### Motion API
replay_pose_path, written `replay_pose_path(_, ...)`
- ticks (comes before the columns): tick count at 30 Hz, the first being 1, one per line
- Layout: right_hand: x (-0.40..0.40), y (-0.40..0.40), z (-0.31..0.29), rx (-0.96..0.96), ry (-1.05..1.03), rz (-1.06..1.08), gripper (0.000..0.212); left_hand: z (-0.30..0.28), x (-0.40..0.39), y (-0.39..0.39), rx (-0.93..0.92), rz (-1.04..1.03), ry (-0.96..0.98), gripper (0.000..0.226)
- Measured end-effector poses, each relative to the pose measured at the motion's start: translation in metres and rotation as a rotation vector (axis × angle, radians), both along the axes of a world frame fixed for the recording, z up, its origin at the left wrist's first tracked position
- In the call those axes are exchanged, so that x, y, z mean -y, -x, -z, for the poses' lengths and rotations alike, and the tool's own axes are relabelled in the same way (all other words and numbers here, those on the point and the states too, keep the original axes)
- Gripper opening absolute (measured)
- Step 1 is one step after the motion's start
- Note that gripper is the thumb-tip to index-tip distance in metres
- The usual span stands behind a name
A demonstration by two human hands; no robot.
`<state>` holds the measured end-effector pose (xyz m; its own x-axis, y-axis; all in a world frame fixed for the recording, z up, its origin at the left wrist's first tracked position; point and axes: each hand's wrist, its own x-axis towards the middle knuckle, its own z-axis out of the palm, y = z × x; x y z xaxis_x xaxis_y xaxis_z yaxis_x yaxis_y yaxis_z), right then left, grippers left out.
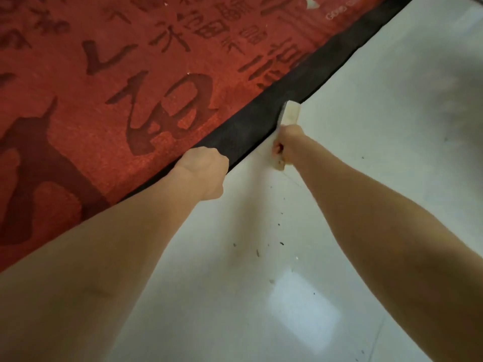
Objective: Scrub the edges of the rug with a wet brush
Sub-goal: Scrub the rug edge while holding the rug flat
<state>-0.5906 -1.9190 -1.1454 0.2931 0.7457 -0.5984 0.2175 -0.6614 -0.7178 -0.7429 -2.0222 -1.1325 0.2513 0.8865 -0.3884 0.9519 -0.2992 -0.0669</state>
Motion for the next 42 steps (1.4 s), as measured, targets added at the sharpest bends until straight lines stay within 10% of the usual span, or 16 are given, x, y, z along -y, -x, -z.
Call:
replay_pose_path(12, -0.011, 0.023, -0.024, -0.004, -0.007, 0.004, 0.026, 0.005, 0.021, 0.01, 0.03, -0.073, 0.06, 0.031)
replay_pose_path(17, -0.017, 0.026, -0.021, 0.33, -0.293, -0.278, 0.07, 0.007, 0.016, 0.013, 0.087, -0.099, 0.044, 0.035)
replay_pose_path(23, -0.011, -0.019, 0.013, 0.788, -0.292, -0.515, 0.057, 0.013, 0.016, 0.015, 0.086, -0.1, 0.068, 0.023)
replay_pose_path(29, 0.039, -0.009, 0.031, 0.772, -0.463, -0.937, 0.05, 0.009, 0.016, 0.015, 0.082, -0.104, 0.095, 0.018)
replay_pose_path(34, 0.018, -0.009, -0.003, 0.864, -0.341, -0.799, 0.043, 0.014, 0.025, 0.017, 0.065, -0.113, 0.058, 0.035)
replay_pose_path(39, 0.119, 0.031, 0.019, 0.7, -0.489, -1.264, 0.06, 0.012, 0.048, 0.028, 0.109, -0.17, 0.044, 0.011)
replay_pose_path(42, 0.081, 0.022, 0.013, 0.817, -0.442, -1.147, 0.06, 0.019, 0.066, 0.039, 0.139, -0.24, 0.056, 0.02)
